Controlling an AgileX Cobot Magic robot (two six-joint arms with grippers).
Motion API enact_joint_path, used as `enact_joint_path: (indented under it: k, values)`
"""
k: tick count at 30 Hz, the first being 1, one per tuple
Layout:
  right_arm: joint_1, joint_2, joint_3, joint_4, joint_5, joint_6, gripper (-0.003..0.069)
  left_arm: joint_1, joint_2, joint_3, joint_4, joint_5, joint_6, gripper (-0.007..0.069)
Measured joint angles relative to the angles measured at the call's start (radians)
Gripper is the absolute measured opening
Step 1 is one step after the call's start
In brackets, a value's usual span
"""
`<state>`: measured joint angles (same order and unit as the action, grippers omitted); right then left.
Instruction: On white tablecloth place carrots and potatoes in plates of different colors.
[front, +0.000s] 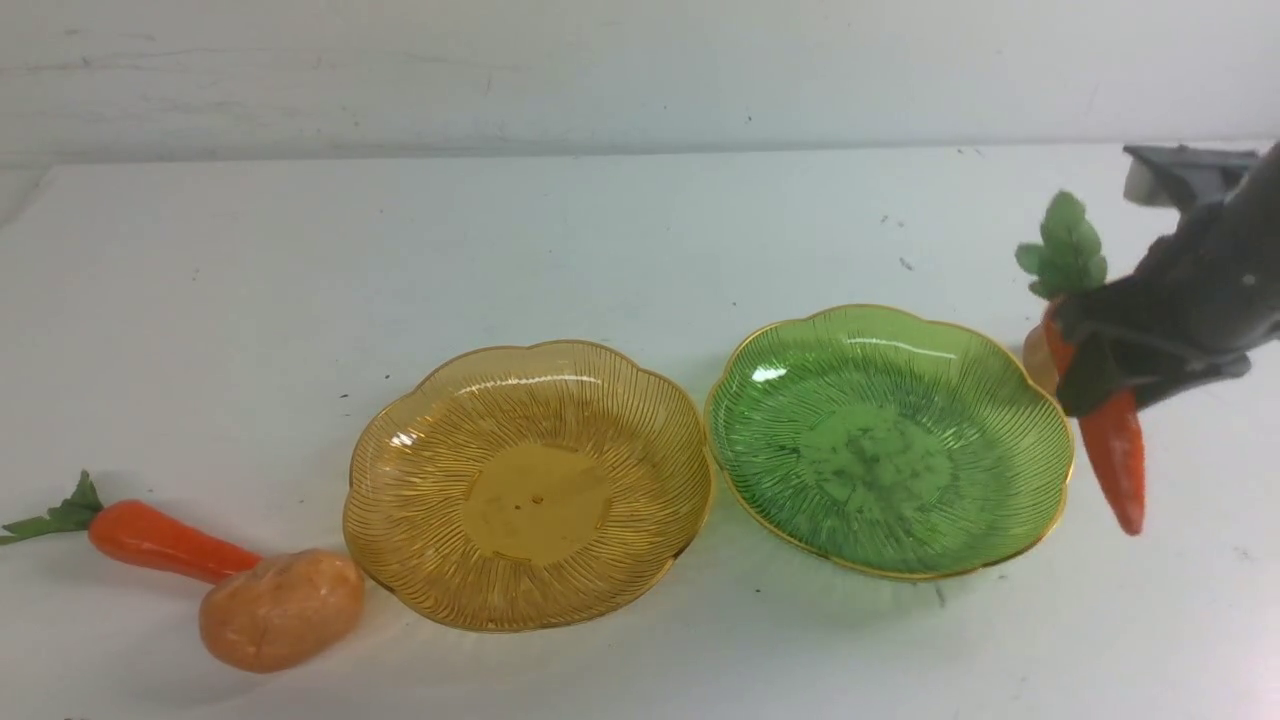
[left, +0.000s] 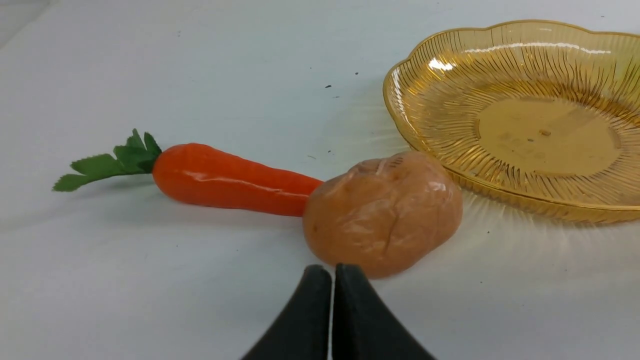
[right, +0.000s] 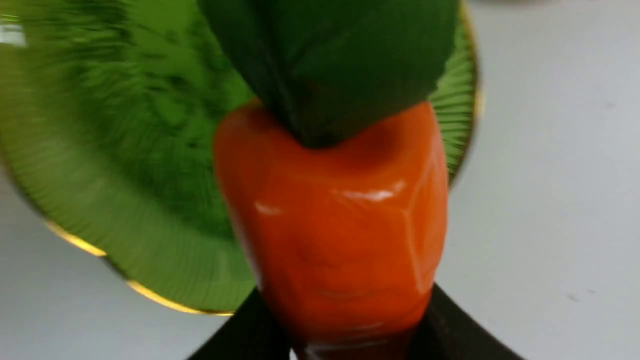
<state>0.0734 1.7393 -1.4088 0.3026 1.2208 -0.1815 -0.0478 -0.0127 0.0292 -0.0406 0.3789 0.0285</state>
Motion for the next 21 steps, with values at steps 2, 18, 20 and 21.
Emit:
enact_joint_path:
  k: [2, 18, 20, 21]
  values:
    - [0.032, -0.021, 0.000, 0.041, 0.002, -0.023, 0.0266, 0.000, 0.000, 0.000, 0.000, 0.000, 0.000, -0.0003]
    - [0.230, 0.158, 0.000, -0.060, -0.294, -0.009, 0.0339, 0.000, 0.000, 0.000, 0.000, 0.000, 0.000, -0.0003]
    - [0.230, 0.166, 0.000, -0.070, -0.308, 0.005, 0.0398, 0.000, 0.000, 0.000, 0.000, 0.000, 0.000, -0.0003]
    - [0.230, 0.168, 0.000, -0.074, -0.315, 0.018, 0.0446, 0.000, 0.000, 0.000, 0.000, 0.000, 0.000, -0.0003]
